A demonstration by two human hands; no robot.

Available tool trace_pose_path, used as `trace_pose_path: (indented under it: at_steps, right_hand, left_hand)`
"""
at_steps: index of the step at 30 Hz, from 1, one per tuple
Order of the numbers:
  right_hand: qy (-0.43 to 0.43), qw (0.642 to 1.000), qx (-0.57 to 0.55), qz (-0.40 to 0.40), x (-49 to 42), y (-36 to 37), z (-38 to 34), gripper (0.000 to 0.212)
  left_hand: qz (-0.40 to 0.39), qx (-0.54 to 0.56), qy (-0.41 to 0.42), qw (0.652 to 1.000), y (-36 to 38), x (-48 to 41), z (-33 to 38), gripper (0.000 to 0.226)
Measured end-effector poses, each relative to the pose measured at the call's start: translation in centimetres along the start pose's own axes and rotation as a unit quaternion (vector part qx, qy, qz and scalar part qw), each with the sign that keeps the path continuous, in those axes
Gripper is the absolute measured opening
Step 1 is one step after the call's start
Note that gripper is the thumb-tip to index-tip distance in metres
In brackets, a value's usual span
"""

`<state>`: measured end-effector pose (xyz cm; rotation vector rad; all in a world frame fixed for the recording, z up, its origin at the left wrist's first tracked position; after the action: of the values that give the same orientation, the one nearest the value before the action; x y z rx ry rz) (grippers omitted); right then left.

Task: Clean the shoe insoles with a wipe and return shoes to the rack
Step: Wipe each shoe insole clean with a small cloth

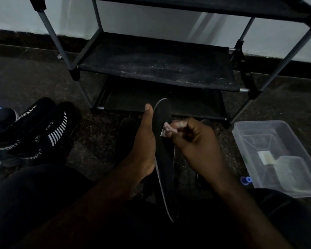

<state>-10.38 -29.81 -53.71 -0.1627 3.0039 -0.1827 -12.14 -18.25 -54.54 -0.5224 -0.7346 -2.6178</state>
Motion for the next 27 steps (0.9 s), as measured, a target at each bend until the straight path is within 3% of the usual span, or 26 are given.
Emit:
trace_pose_path:
  at_steps: [3,6,11,19,27]
  right_hand:
    - [-0.073,0.992,0.096,-0.019,0.2,0.1,-0.2,0.019]
    - [-0.082,0.990,0.113,-0.032,0.2,0.1,0.2,0.034]
    - [-0.095,0.990,0.089,0.057,-0.5,-0.2,0.0,0.022]
    - [-0.152,0.981,0.118,0.005,1.3,1.5,-0.4,0.025]
    - [-0.172,0.965,0.157,0.123,-0.2,0.5,-0.9,0.008]
  left_hand:
    - [-0.011,-0.009,-0.011,1.000,-0.1,-0.1,-0.2,0.074]
    - [-0.022,0.005,-0.022,1.000,-0.1,0.0,-0.4,0.069]
    - [-0.023,-0.011,0.010,1.000,0.2,0.0,-0.6,0.072]
    - [0.000,-0.040,0.009,0.999,-0.2,0.2,-0.3,0.081]
    - [-0.037,-0.039,0.009,0.999,0.2,0.5,-0.6,0.065]
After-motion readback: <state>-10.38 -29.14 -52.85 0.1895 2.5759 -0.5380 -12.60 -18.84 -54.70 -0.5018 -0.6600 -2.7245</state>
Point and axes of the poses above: each hand's wrist, its own x-axis away from the middle knuckle, its own y-axis out of the palm, z = x × y, the point moved 3 cm from there along -x, towards the middle knuckle, and after that the axes turned 9 degrees about z, right-handed, at the moved point
